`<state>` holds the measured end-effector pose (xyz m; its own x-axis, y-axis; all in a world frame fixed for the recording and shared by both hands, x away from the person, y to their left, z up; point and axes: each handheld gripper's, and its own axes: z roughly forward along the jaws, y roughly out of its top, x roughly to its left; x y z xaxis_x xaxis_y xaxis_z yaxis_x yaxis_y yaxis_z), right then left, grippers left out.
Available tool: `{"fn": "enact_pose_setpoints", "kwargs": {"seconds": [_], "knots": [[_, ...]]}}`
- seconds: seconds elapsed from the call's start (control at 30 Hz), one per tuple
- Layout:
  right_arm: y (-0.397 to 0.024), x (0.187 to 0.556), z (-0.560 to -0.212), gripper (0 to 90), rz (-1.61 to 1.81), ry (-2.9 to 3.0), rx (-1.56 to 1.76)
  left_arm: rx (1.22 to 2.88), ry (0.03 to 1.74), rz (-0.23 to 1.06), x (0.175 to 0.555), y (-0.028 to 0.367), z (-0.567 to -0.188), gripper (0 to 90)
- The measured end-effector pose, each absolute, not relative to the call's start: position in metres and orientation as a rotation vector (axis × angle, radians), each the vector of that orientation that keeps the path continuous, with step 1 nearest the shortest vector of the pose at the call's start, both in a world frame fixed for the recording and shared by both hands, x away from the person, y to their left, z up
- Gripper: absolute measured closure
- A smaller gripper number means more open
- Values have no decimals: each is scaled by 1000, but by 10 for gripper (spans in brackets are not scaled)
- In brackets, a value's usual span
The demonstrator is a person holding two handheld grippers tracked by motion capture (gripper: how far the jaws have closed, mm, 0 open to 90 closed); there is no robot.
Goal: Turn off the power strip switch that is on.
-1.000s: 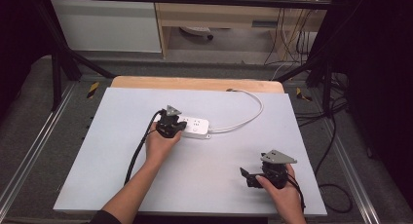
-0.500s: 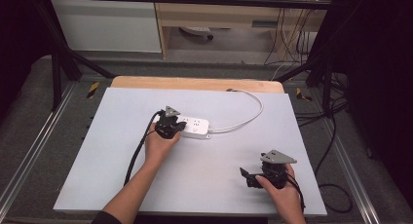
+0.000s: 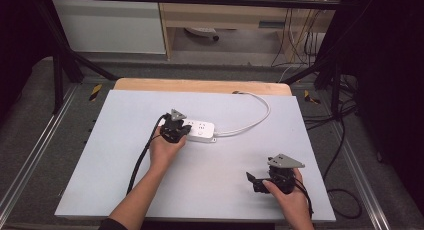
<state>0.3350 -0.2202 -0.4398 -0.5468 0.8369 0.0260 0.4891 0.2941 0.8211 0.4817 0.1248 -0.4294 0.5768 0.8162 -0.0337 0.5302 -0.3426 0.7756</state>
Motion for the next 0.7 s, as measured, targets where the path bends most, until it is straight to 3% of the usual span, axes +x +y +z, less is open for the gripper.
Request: {"fn": "enact_pose_setpoints", "kwargs": {"seconds": [0.7], "knots": [[-220, 335, -440, 36, 1149, 2158, 1190, 2005, 1097, 473, 481, 125, -430, 900]]}}
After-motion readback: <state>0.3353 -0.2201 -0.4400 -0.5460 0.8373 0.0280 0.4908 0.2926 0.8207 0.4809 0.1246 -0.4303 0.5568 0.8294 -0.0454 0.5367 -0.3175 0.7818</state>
